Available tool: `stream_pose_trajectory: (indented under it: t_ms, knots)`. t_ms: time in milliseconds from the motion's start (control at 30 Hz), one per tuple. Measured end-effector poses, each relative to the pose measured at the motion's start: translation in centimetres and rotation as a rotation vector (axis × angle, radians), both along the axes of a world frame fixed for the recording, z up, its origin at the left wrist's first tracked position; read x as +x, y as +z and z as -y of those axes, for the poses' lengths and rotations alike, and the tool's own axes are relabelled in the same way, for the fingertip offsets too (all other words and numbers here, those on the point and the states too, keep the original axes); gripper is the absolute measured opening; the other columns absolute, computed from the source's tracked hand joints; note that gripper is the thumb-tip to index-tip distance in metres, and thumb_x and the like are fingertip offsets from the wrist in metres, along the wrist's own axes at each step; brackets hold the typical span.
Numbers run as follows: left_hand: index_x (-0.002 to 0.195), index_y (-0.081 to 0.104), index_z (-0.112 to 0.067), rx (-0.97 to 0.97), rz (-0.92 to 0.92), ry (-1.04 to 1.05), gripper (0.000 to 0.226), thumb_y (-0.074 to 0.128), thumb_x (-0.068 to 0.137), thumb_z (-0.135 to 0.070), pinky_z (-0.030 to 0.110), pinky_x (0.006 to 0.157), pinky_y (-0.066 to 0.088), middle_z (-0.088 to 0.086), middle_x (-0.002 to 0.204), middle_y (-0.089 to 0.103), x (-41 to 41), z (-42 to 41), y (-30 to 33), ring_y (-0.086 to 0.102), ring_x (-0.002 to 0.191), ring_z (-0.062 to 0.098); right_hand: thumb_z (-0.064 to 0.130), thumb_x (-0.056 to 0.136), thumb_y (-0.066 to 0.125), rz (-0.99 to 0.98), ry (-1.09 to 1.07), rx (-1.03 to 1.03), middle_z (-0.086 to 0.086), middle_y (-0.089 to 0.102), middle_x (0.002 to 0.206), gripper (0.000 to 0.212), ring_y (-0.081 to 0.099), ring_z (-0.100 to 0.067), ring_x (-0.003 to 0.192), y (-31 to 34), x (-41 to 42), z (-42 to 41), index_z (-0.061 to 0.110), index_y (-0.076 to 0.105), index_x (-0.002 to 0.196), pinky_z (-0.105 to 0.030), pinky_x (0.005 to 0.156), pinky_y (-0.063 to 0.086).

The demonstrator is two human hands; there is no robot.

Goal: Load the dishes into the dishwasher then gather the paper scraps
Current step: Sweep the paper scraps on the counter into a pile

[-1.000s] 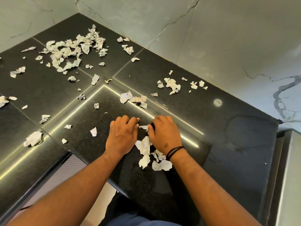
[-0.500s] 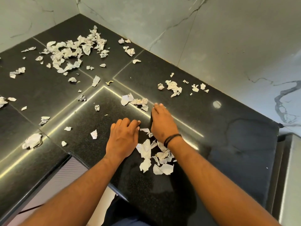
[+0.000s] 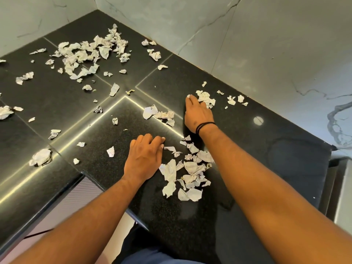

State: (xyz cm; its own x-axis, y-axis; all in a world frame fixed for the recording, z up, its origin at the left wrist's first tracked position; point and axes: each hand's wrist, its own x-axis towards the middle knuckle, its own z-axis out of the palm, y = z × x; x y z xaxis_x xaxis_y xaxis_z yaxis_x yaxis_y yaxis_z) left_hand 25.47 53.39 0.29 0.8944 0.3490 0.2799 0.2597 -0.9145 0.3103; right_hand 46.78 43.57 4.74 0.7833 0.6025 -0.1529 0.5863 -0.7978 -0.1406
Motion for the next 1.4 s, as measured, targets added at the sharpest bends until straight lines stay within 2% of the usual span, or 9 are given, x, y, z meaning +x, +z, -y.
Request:
stream_pose_trajectory:
  t_ms: [133, 300, 433, 533, 667, 833, 1033, 1200, 1400]
  knots:
    - [0.108, 0.065, -0.019, -0.001, -0.009, -0.001, 0.022, 0.047, 0.102, -0.03, 0.04, 0.07, 0.04, -0.001, 0.084, 0.046, 0.0, 0.0, 0.1, 0.043, 0.075, 0.021, 0.007, 0.092, 0.048, 0.119, 0.004, 0.083, -0.008, 0.052, 0.123, 0.029, 0.049, -0.032, 0.105, -0.2, -4.0, 2.5, 0.01, 0.058, 0.119, -0.042, 0.081, 0.051]
    - [0.106, 0.064, -0.018, 0.016, -0.016, 0.0, 0.023, 0.046, 0.101, -0.031, 0.039, 0.068, 0.037, 0.0, 0.084, 0.047, 0.0, -0.1, 0.1, 0.043, 0.074, 0.022, 0.009, 0.08, 0.057, 0.229, -0.037, 0.215, -0.003, 0.056, 0.091, 0.015, 0.045, -0.025, 0.087, -0.4, -10.4, 3.9, 0.016, 0.064, 0.092, -0.037, 0.067, 0.042]
    - [0.101, 0.062, -0.018, 0.018, -0.022, -0.005, 0.022, 0.045, 0.1, -0.032, 0.038, 0.066, 0.033, 0.0, 0.082, 0.044, -0.1, -0.1, 0.1, 0.039, 0.073, 0.022, 0.005, 0.08, 0.055, 0.151, 0.031, 0.298, -0.004, 0.058, 0.11, 0.031, 0.048, -0.027, 0.096, 0.2, -9.8, 0.6, 0.014, 0.066, 0.107, -0.04, 0.074, 0.046]
    - [0.098, 0.061, -0.017, 0.03, -0.029, 0.003, 0.023, 0.044, 0.1, -0.032, 0.036, 0.066, 0.03, 0.0, 0.082, 0.043, 0.0, -0.1, 0.2, 0.038, 0.073, 0.021, 0.008, 0.086, 0.05, 0.063, 0.115, 0.168, -0.001, 0.054, 0.121, 0.029, 0.046, -0.027, 0.105, 0.3, -9.2, -0.7, 0.016, 0.063, 0.111, -0.04, 0.083, 0.045]
    - [0.099, 0.062, -0.018, 0.024, -0.028, 0.003, 0.022, 0.045, 0.102, -0.031, 0.037, 0.067, 0.032, 0.0, 0.082, 0.044, -0.1, -0.1, 0.1, 0.04, 0.074, 0.021, 0.006, 0.089, 0.047, 0.129, 0.126, 0.106, 0.001, 0.057, 0.107, 0.023, 0.047, -0.024, 0.1, -0.5, -9.6, 1.5, 0.018, 0.066, 0.097, -0.039, 0.081, 0.044]
    - [0.102, 0.063, -0.019, 0.012, -0.028, 0.001, 0.024, 0.043, 0.101, -0.033, 0.037, 0.067, 0.031, 0.0, 0.083, 0.046, 0.0, -0.2, 0.1, 0.041, 0.074, 0.021, 0.0, 0.082, 0.06, 0.182, 0.033, 0.288, -0.002, 0.059, 0.09, 0.016, 0.05, -0.025, 0.084, -0.8, -9.5, 2.5, 0.013, 0.069, 0.086, -0.043, 0.068, 0.05]
    - [0.1, 0.061, -0.019, 0.028, -0.019, -0.006, 0.023, 0.041, 0.098, -0.03, 0.035, 0.066, 0.025, 0.0, 0.081, 0.043, -0.1, -0.1, 0.2, 0.037, 0.073, 0.02, 0.004, 0.088, 0.052, -0.002, 0.185, 0.192, -0.007, 0.047, 0.145, 0.045, 0.046, -0.033, 0.124, 0.0, -7.1, -2.6, 0.01, 0.055, 0.133, -0.044, 0.095, 0.049]
    - [0.099, 0.06, -0.019, 0.026, -0.01, -0.002, 0.017, 0.047, 0.099, -0.03, 0.036, 0.066, 0.029, 0.001, 0.083, 0.045, -0.1, -0.1, 0.1, 0.04, 0.074, 0.021, 0.006, 0.087, 0.057, 0.085, 0.117, 0.171, -0.003, 0.059, 0.117, 0.028, 0.051, -0.026, 0.112, -0.8, -9.1, 0.3, 0.012, 0.067, 0.112, -0.038, 0.091, 0.048]
    - [0.102, 0.061, -0.019, 0.005, -0.005, 0.005, 0.02, 0.044, 0.099, -0.03, 0.042, 0.067, 0.039, 0.001, 0.083, 0.048, -0.1, 0.0, 0.2, 0.044, 0.074, 0.024, 0.002, 0.076, 0.053, 0.177, -0.052, 0.415, -0.01, 0.065, 0.121, 0.038, 0.057, -0.033, 0.11, 0.2, -12.1, 0.9, 0.006, 0.07, 0.11, -0.045, 0.09, 0.052]
